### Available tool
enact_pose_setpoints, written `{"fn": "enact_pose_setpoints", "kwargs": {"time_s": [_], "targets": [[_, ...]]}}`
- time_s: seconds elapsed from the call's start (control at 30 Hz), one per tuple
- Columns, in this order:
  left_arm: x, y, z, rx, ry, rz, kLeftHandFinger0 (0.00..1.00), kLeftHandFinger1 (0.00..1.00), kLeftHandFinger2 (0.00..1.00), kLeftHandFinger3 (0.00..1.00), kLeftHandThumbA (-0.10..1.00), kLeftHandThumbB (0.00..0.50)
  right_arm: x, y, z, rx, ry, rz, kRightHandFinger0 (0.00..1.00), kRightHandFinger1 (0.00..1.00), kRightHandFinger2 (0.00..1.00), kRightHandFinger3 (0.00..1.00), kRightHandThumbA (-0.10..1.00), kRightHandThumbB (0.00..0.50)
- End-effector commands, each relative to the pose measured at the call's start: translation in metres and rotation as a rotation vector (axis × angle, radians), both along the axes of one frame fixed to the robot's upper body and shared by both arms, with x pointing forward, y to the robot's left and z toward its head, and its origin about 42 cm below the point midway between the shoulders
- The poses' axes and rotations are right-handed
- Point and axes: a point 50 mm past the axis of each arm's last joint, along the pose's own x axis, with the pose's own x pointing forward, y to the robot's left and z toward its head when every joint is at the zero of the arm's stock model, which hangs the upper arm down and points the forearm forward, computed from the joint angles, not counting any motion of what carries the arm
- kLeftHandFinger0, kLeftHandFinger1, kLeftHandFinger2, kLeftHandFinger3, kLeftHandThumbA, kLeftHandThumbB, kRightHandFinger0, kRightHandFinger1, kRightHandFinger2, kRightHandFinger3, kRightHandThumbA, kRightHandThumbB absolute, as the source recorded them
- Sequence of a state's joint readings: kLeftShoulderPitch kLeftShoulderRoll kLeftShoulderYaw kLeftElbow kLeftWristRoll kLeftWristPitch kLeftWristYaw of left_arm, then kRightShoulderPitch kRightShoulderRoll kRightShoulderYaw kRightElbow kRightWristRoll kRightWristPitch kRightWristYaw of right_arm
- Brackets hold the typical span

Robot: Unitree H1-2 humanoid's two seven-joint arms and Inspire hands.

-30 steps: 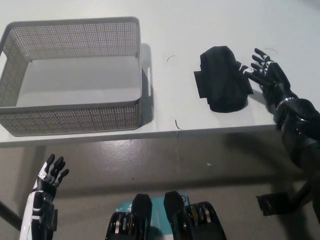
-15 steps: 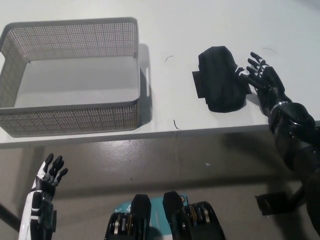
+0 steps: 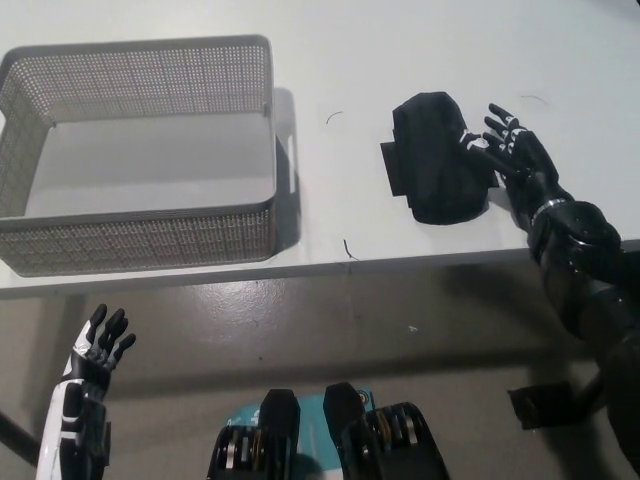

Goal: Use the right hand to push the pencil case on the right hand side to the container on the left side

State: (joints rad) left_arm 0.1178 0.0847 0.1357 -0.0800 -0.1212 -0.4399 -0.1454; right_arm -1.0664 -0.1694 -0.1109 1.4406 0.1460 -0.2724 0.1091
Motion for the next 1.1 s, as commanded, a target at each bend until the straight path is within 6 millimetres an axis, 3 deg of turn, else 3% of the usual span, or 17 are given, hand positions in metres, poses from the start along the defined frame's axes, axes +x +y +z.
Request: {"fn": "enact_pose_setpoints", "kwargs": {"time_s": [0.0,0.13,0.23,0.47,0.53,0.63,0.7,1.07], "targets": [[-0.001,0.0,0.013,0.01,-0.071,-0.022,1.0,1.0,1.0,1.0,1.0,0.37,0.011,0.035,0.027,-0.033,-0.033,0.089,1.0,1.0,1.0,1.0,1.0,0.337],[0.0,0.001,0.013,0.012,-0.071,-0.025,1.0,1.0,1.0,1.0,1.0,0.364,0.014,0.051,0.032,-0.056,-0.013,0.117,1.0,1.0,1.0,1.0,1.0,0.381],[0.0,0.002,0.015,0.016,-0.075,-0.028,1.0,1.0,1.0,1.0,1.0,0.359,0.014,0.059,0.036,-0.058,-0.025,0.137,1.0,1.0,1.0,1.0,1.0,0.387],[0.005,0.002,0.018,0.016,-0.089,-0.031,1.0,1.0,1.0,1.0,1.0,0.362,0.014,0.085,0.043,-0.064,-0.038,0.196,1.0,1.0,1.0,1.0,1.0,0.379],[0.005,0.003,0.019,0.025,-0.091,-0.031,1.0,1.0,1.0,1.0,1.0,0.362,0.013,0.092,0.042,-0.093,-0.041,0.214,1.0,1.0,1.0,1.0,1.0,0.341],[0.005,0.005,0.019,0.027,-0.093,-0.032,1.0,1.0,1.0,1.0,1.0,0.362,0.011,0.101,0.041,-0.095,-0.034,0.224,1.0,1.0,1.0,1.0,1.0,0.344],[0.006,0.005,0.019,0.025,-0.094,-0.035,1.0,1.0,1.0,1.0,1.0,0.362,0.01,0.105,0.04,-0.078,-0.027,0.225,1.0,1.0,1.0,1.0,1.0,0.355],[0.009,0.005,0.023,0.032,-0.106,-0.034,1.0,1.0,1.0,1.0,1.0,0.361,0.003,0.133,0.037,0.029,-0.043,0.25,1.0,1.0,1.0,1.0,1.0,0.306]]}}
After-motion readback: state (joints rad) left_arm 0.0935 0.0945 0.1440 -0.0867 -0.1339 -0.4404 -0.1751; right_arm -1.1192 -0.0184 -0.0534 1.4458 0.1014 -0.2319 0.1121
